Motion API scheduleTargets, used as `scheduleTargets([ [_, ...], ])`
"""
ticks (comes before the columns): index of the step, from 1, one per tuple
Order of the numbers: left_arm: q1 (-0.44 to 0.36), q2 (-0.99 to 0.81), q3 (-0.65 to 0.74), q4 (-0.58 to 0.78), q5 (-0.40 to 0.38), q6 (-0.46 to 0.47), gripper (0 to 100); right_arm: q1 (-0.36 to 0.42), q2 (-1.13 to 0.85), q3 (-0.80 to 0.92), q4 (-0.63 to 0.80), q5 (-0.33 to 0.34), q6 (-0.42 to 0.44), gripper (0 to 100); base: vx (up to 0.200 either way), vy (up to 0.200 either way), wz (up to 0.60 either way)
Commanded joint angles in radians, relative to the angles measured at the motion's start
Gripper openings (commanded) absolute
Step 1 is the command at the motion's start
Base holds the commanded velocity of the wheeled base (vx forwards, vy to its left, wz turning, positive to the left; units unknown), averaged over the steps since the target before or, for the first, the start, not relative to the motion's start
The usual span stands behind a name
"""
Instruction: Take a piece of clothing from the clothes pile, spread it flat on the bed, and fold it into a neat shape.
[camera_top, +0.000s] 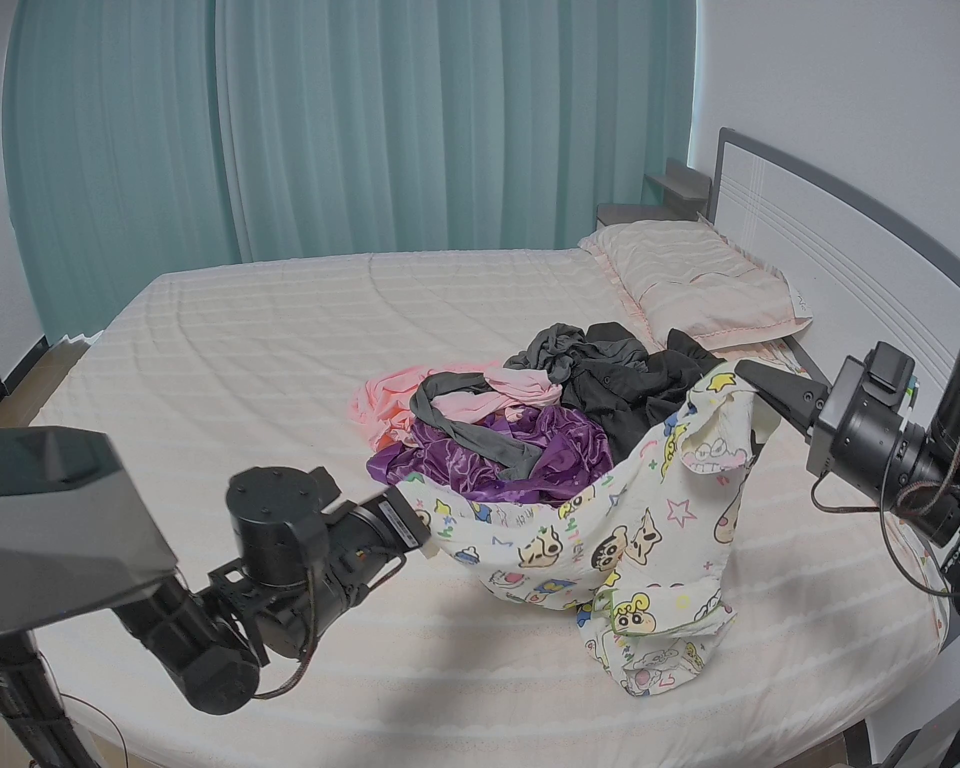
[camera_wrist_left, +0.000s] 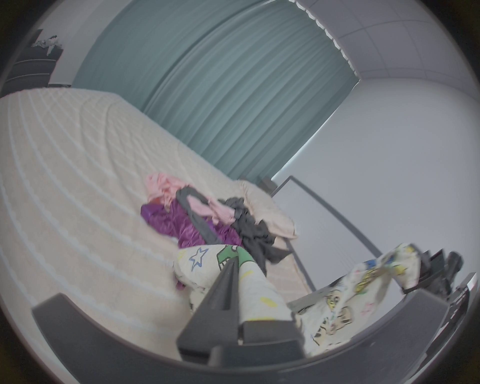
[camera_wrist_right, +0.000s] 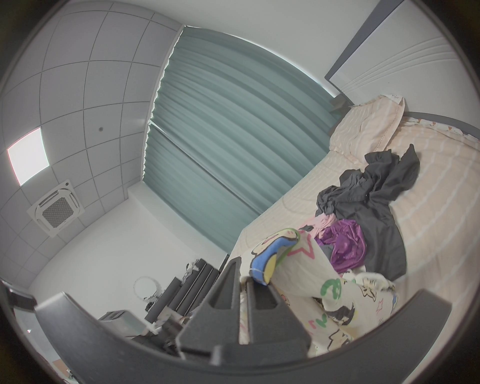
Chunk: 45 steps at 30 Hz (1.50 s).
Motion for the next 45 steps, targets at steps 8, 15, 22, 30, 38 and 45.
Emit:
scheduleTargets([
  [8, 0.010, -0.382, -0.034, 0.084, 0.110, 0.084, 0, 0.078, -0.004, -0.290, 0.046, -0.132, 0.005, 0, 0.000, 0.000, 0.00],
  [15, -0.002, -0.414, -0.004, 0.084, 0.174, 0.140, 0, 0.115, -0.061, -0.177, 0.059, -0.117, 0.008, 0, 0.000, 0.000, 0.00],
  [22, -0.071, -0.321, 0.086, 0.076, 0.174, 0.071, 0, 0.128, 0.059, 0.003, 0.033, -0.077, 0.015, 0, 0.000, 0.000, 0.00],
  [30, -0.075, -0.216, 0.101, 0.076, 0.165, 0.008, 0, 0.160, 0.144, 0.067, -0.128, -0.076, 0.140, 0, 0.000, 0.000, 0.00],
  [38, -0.078, -0.212, 0.109, 0.076, 0.168, 0.001, 0, 0.155, 0.151, 0.124, -0.219, -0.079, 0.147, 0, -0.075, 0.000, 0.00],
  [45, -0.084, -0.212, 0.117, 0.078, 0.170, -0.024, 0, 0.155, 0.143, 0.121, -0.219, -0.080, 0.146, 0, -0.171, 0.000, 0.00],
])
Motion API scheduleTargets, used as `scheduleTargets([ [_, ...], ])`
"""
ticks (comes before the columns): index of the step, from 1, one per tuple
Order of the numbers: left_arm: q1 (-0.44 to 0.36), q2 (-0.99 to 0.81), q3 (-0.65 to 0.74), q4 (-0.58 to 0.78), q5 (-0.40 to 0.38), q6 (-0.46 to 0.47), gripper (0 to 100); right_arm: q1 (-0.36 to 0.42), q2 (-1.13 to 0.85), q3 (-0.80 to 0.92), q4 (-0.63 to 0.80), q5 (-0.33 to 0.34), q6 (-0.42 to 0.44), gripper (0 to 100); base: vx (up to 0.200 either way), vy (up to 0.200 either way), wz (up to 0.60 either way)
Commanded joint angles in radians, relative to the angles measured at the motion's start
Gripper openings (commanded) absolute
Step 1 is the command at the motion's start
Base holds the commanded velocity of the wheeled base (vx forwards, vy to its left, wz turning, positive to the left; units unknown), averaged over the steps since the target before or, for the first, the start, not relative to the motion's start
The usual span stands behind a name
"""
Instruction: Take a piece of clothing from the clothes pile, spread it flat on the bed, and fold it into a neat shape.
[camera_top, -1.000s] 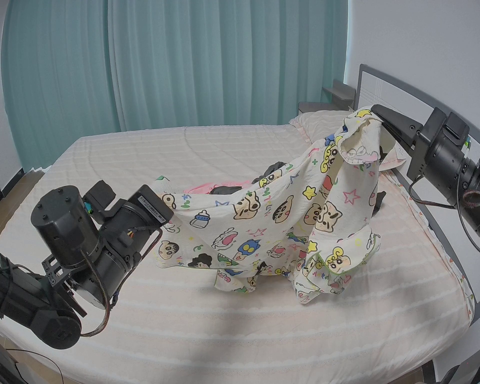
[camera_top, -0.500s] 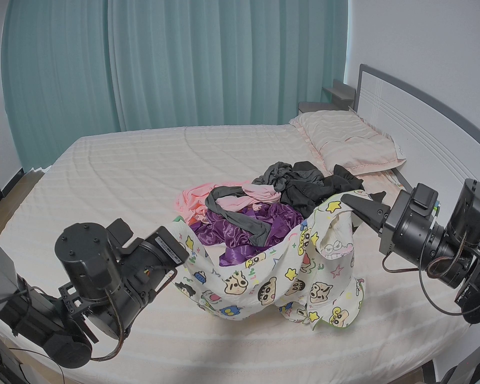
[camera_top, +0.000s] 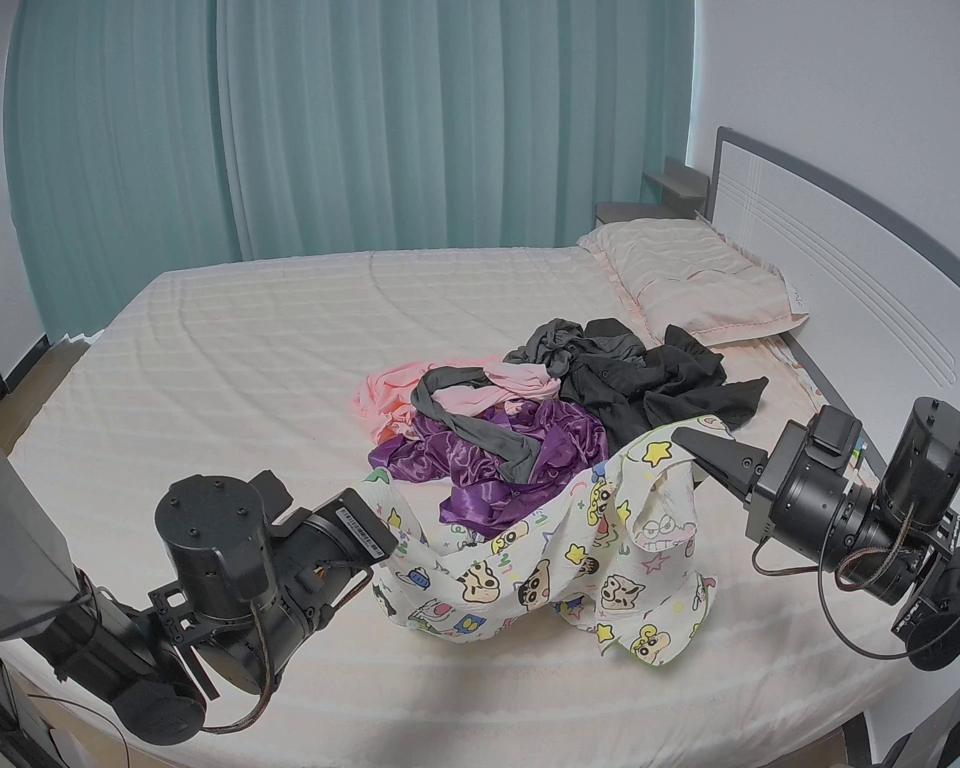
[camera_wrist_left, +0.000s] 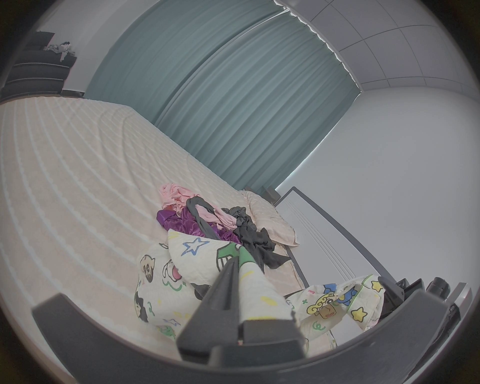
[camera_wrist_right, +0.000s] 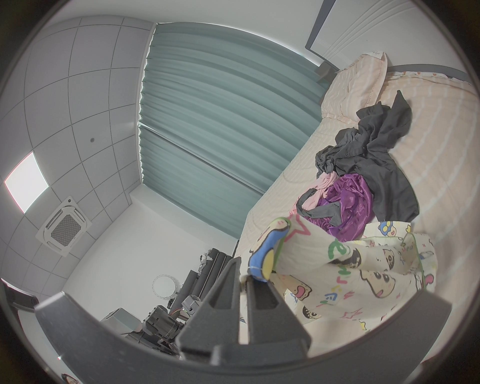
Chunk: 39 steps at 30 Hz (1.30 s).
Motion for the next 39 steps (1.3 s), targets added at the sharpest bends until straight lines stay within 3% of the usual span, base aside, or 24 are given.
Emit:
scheduleTargets([
  [1, -0.001, 0.007, 0.003, 0.000, 0.001, -0.001, 0, -0.002, 0.001, 0.001, -0.001, 0.000, 0.000, 0, 0.000, 0.000, 0.00],
  [11, 0.000, 0.001, -0.010, -0.002, 0.004, -0.050, 0, -0.006, 0.010, -0.003, -0.001, 0.001, 0.000, 0, 0.000, 0.000, 0.00],
  [39, 0.035, -0.083, 0.036, -0.008, 0.009, 0.031, 0, -0.019, -0.006, -0.055, 0.001, -0.003, -0.043, 0, 0.000, 0.200, 0.00],
])
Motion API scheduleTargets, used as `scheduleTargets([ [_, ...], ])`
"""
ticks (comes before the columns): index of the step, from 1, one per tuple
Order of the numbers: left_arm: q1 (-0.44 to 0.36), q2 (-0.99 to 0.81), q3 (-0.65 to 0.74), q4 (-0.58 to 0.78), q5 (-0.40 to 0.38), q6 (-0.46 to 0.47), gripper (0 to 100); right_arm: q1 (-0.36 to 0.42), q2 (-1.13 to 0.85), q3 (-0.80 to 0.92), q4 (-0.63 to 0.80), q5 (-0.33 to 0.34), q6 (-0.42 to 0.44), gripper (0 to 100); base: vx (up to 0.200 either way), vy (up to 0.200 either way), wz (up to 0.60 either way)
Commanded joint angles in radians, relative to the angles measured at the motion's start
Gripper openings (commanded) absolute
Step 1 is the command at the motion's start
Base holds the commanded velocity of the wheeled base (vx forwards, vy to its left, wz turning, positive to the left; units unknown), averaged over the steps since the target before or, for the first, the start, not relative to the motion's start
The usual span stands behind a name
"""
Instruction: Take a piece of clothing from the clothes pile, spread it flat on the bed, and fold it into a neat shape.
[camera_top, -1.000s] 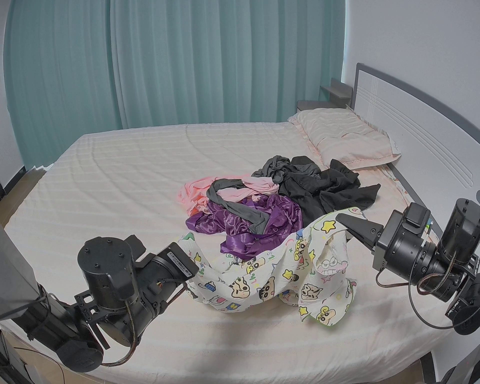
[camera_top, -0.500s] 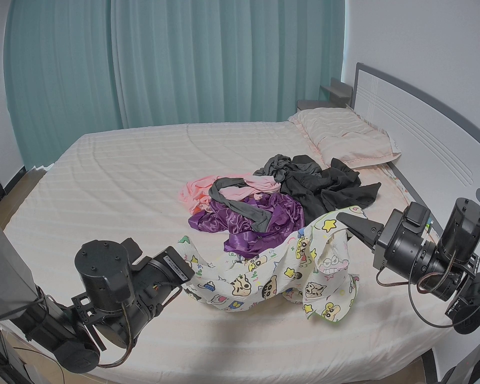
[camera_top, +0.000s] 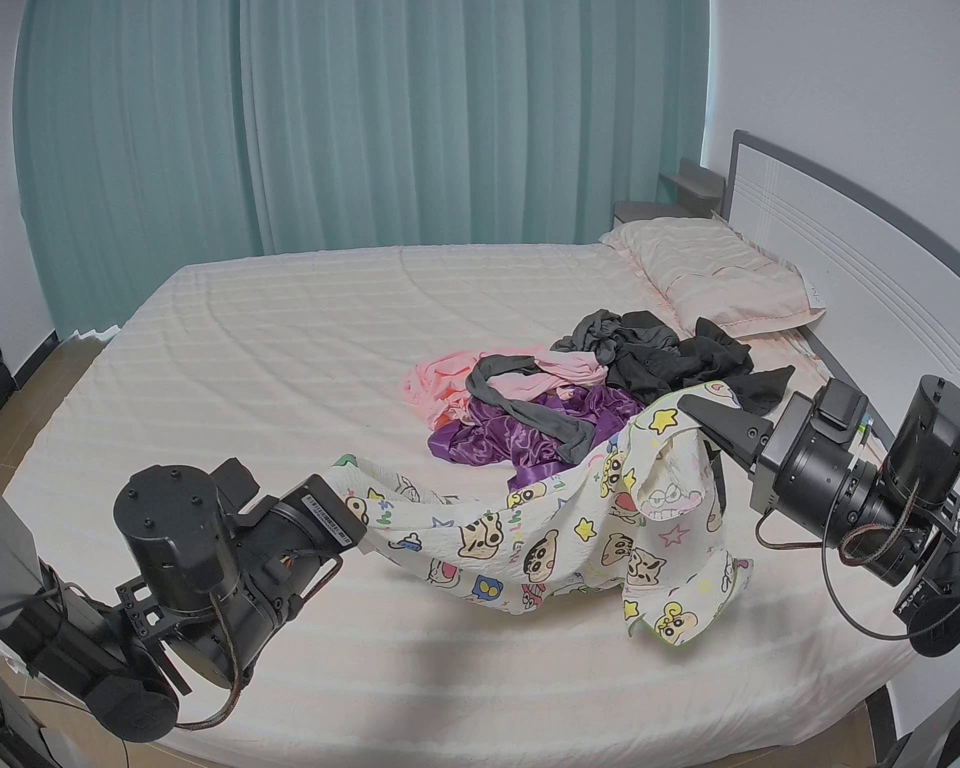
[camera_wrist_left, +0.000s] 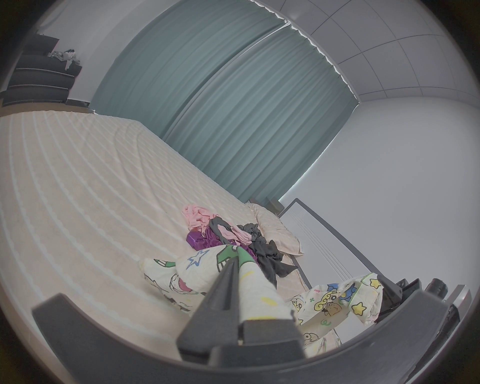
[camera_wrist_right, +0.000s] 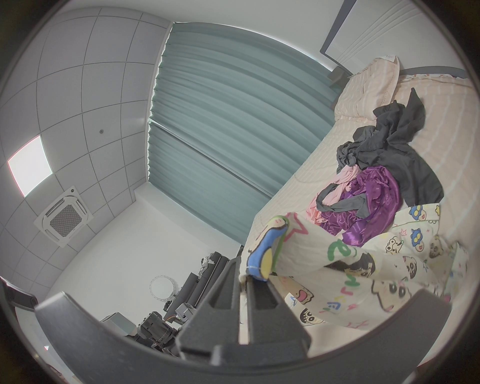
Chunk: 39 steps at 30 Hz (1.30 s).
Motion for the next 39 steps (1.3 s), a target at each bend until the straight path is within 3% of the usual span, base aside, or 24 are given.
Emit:
scheduleTargets([
  [1, 0.001, -0.027, 0.002, 0.000, 0.001, 0.002, 0, 0.005, -0.002, -0.001, 0.000, 0.000, -0.002, 0, 0.000, 0.200, 0.00],
  [39, -0.013, -0.049, 0.010, 0.006, 0.002, 0.002, 0, 0.031, 0.010, -0.033, 0.000, 0.001, -0.017, 0, 0.000, 0.200, 0.00],
])
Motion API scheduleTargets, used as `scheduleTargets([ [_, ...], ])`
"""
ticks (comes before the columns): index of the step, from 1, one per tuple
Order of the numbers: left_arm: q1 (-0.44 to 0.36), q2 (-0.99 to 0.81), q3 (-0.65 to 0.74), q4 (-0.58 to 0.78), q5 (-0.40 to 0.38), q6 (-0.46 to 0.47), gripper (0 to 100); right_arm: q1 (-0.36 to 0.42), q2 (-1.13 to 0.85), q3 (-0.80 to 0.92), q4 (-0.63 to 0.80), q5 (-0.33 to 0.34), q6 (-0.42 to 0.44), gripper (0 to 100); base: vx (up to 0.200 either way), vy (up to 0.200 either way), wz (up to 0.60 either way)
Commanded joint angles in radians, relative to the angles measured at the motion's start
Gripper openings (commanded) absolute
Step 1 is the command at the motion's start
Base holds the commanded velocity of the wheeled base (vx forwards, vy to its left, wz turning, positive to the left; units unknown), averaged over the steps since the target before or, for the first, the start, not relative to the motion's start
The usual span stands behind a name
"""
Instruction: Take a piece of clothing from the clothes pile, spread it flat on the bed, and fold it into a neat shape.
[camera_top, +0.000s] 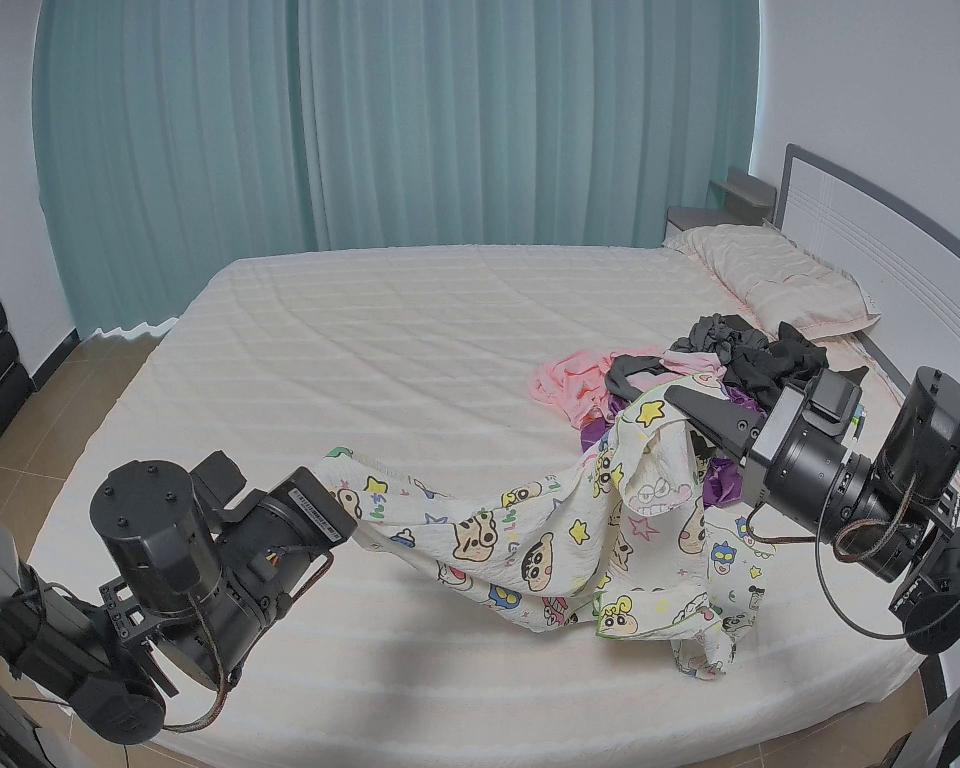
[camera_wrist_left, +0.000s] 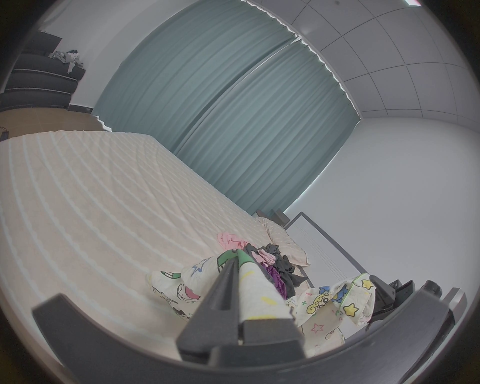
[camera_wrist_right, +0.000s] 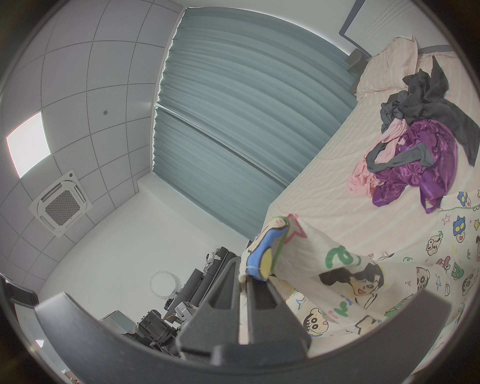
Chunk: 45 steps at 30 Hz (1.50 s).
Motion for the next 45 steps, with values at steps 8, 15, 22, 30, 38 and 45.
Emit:
scheduleTargets([
  [8, -0.014, -0.011, 0.007, 0.001, 0.001, 0.000, 0, 0.001, -0.003, -0.005, -0.001, 0.000, -0.001, 0, 0.000, 0.200, 0.00],
  [15, -0.025, -0.011, 0.013, 0.003, 0.001, 0.000, 0, 0.003, 0.000, -0.006, 0.002, 0.000, -0.004, 0, 0.000, 0.200, 0.00],
  [22, -0.029, -0.005, 0.017, 0.003, 0.000, -0.002, 0, 0.003, 0.002, -0.005, 0.006, 0.000, -0.004, 0, 0.000, 0.200, 0.00],
  [30, -0.032, -0.004, 0.022, 0.003, 0.000, -0.005, 0, 0.004, 0.011, 0.000, 0.007, 0.000, -0.006, 0, 0.000, 0.200, 0.00],
  [38, -0.037, 0.004, 0.025, 0.003, 0.000, -0.005, 0, 0.003, 0.012, 0.004, 0.007, -0.001, -0.004, 0, 0.000, 0.125, 0.00],
  [45, -0.037, 0.004, 0.030, 0.003, 0.000, -0.005, 0, 0.000, 0.003, 0.006, 0.010, 0.000, -0.006, 0, -0.029, 0.000, 0.00],
])
